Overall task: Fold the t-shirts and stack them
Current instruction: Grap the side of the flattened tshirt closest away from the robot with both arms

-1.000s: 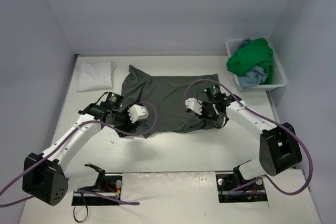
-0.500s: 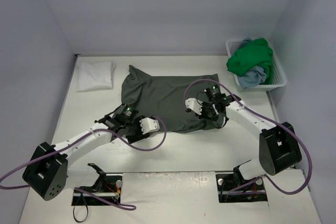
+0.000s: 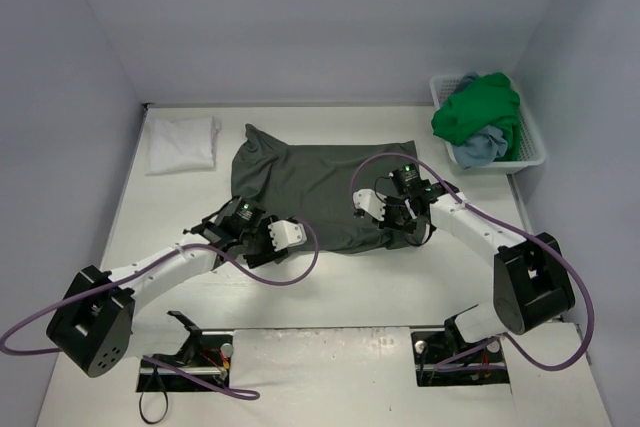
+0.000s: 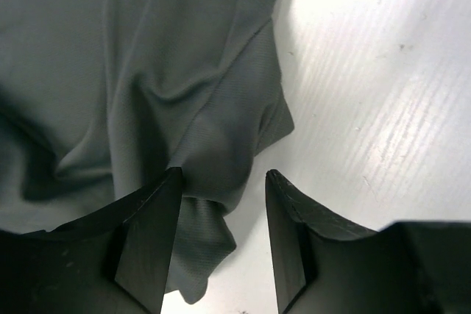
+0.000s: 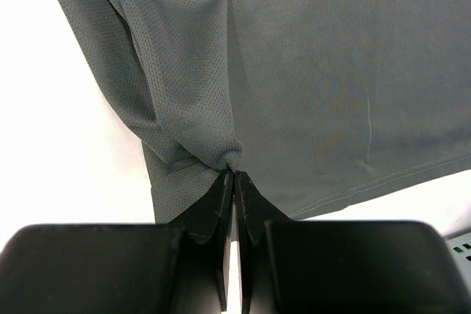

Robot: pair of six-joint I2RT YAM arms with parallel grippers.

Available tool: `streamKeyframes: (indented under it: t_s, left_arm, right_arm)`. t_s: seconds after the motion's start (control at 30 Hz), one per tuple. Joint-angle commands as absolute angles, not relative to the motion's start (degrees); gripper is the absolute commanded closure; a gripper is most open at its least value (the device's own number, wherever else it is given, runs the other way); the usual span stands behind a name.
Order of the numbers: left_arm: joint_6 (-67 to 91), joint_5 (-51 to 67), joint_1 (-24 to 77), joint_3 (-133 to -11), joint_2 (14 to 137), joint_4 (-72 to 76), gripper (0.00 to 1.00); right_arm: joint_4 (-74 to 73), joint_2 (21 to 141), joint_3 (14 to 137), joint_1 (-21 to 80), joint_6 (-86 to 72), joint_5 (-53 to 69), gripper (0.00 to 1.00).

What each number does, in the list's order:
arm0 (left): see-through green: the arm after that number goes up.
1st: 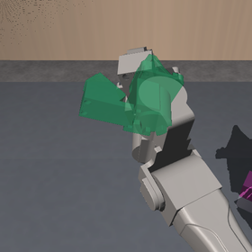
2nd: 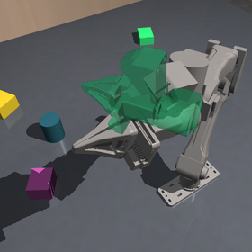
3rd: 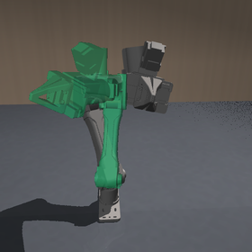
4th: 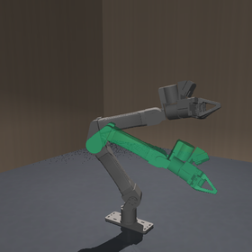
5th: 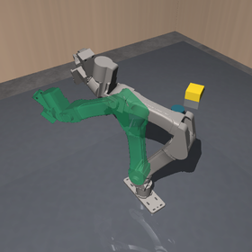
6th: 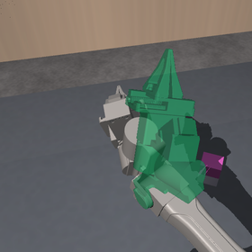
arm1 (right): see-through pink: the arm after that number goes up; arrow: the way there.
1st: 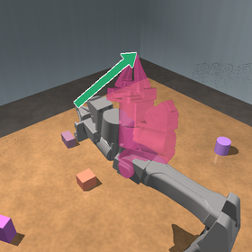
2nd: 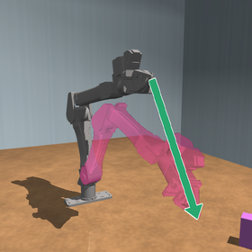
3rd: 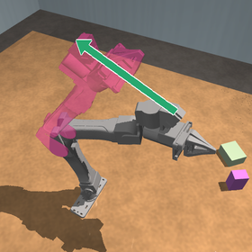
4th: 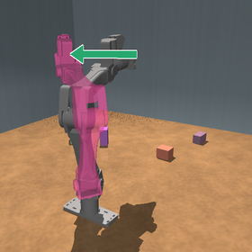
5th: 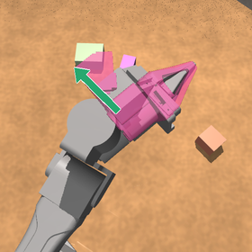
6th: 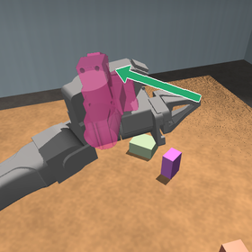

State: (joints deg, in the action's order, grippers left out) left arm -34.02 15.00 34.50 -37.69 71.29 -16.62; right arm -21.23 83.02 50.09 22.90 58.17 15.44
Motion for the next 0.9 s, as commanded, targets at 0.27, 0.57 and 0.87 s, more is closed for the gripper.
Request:
streamKeyframes:
  t_s: [0.27, 0.57, 0.87]
  left_arm:
    - [-33.0, 18.1, 34.5, -39.8, 73.4, -14.9, 0.56]
    - [-33.9, 15.8, 34.5, -39.7, 77.3, -12.1, 0.82]
    - [-34.4, 15.0, 34.6, -42.1, 72.5, -17.1, 1.0]
  right_arm:
    - [-22.1, 80.9, 49.7, 22.5, 58.0, 15.9, 0.99]
    - [-22.1, 79.5, 49.0, 22.6, 57.8, 15.6, 1.0]
    - [-22.1, 79.0, 48.5, 22.5, 57.7, 15.9, 1.0]
